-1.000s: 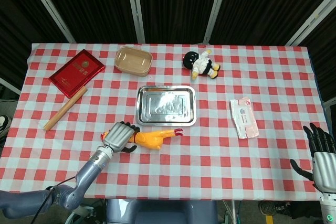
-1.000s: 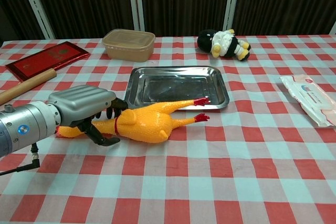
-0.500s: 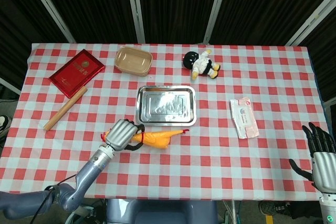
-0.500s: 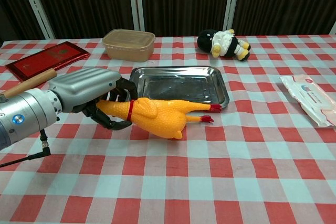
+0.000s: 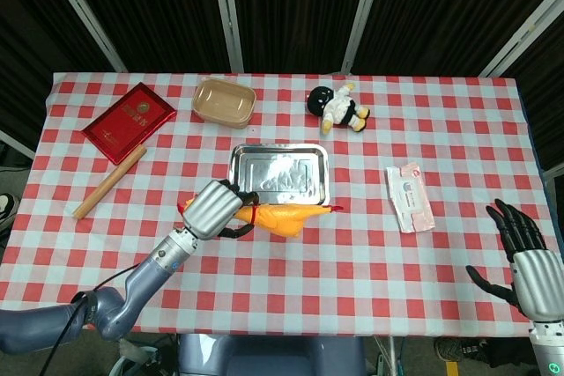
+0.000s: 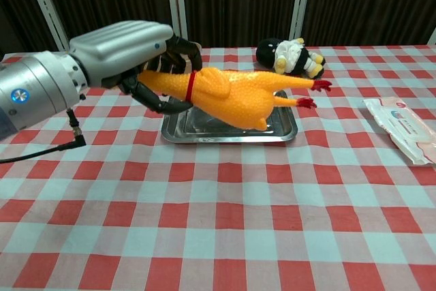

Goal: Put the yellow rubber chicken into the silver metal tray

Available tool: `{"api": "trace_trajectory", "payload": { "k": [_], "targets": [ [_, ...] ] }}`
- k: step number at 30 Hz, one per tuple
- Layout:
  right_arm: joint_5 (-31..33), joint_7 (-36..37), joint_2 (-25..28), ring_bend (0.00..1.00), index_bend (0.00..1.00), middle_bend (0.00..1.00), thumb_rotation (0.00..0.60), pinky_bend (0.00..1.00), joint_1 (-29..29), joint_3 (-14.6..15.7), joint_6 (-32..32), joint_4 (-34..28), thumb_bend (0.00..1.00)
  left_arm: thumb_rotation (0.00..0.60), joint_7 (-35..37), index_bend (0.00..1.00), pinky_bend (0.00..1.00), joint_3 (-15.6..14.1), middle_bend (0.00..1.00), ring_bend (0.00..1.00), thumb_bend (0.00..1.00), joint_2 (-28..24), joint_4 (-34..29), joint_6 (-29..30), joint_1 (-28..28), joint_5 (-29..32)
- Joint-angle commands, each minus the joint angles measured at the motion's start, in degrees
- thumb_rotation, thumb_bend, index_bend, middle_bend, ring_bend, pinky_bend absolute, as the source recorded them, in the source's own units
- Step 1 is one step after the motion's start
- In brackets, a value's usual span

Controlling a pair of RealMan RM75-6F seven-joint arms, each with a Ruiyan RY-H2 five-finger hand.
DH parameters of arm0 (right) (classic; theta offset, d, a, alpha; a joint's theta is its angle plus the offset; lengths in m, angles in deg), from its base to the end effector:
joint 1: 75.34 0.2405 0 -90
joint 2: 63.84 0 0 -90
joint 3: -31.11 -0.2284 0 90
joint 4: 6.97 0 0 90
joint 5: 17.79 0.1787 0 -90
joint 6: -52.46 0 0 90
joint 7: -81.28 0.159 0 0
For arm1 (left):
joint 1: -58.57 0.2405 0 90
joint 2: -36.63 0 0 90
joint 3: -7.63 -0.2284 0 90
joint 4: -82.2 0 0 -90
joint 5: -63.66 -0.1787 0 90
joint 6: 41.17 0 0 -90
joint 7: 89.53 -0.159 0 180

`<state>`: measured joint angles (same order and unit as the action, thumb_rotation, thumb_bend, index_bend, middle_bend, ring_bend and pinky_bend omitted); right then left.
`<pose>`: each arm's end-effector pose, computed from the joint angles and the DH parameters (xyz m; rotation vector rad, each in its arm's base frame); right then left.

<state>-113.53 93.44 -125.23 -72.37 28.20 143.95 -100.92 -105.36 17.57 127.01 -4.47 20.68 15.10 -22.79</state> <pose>-0.2460 -0.1797 0.1918 1.3956 -0.9261 1.1894 -0.0568 0.3039 0.0140 -2.0234 -0.6016 -1.2590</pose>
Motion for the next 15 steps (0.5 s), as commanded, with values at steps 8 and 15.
{"api": "trace_trajectory", "payload": {
  "k": [8,15],
  "targets": [
    [-7.6,11.0,5.8,0.00,0.00,0.00,0.600,0.09,6.7,2.0,-6.4,-8.3,0.24,0.600,-8.7,0.64,0.58,5.7,0.65,0.57,0.59,-3.3,-6.6,-3.2,-4.8,3.2],
    [-5.8,11.9,6.8,0.00,0.00,0.00,0.600,0.09,11.7,1.3,-14.2,-13.2,0.24,0.600,-14.7,0.64,0.58,8.9,0.65,0.57,0.59,-2.8,-11.2,-5.9,-7.8,10.1]
  ]
}}
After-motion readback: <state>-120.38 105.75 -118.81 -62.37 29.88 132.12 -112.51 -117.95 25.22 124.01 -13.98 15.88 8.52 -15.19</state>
